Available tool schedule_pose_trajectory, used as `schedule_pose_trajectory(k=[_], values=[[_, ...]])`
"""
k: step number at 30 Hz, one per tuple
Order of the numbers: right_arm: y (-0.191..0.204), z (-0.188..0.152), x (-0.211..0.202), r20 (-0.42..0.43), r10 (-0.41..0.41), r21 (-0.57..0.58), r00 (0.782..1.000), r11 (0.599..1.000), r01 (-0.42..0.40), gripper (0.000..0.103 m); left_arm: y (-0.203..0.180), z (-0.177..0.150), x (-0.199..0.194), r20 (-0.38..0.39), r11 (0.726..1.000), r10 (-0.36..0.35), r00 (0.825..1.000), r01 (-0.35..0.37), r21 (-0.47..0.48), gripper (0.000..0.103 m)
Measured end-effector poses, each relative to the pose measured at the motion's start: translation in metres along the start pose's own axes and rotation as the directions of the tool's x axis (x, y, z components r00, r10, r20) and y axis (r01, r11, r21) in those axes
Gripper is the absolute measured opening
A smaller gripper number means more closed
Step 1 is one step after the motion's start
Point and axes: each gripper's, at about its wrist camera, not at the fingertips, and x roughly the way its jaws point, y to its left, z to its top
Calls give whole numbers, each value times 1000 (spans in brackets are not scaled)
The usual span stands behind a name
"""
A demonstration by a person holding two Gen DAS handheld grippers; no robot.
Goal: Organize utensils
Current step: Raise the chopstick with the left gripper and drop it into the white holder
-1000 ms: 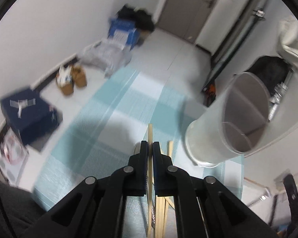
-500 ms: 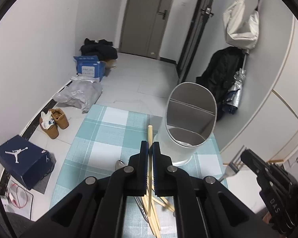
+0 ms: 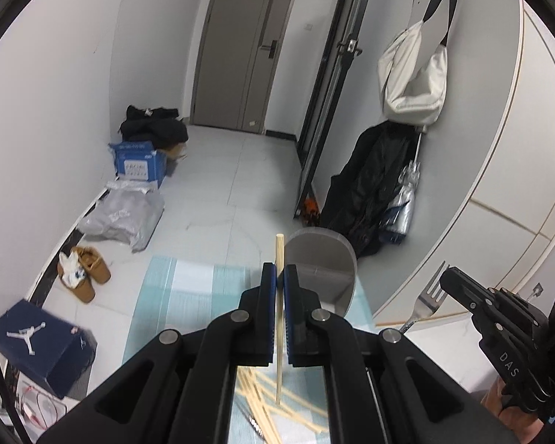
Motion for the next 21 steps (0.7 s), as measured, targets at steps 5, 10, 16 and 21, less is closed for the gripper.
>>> schedule_pose_trajectory(k=[5,10,16,21], values=[[-5,36,4,33,-13,-30,999,999,14,1,-8,30,6,21,999,-35,999,35,6,1],[-15,70,15,67,-23,-52,997,998,27,1,-17,61,21,45,998,-67,997,66,20,1],[-33,101,37,105,-52,-91,993,994,62,1,-17,84,45,60,996,-87,994,85,26,1],[-45,112,66,108,-65,-119,992,990,78,1,-17,94,71,27,993,-113,993,112,30,1]])
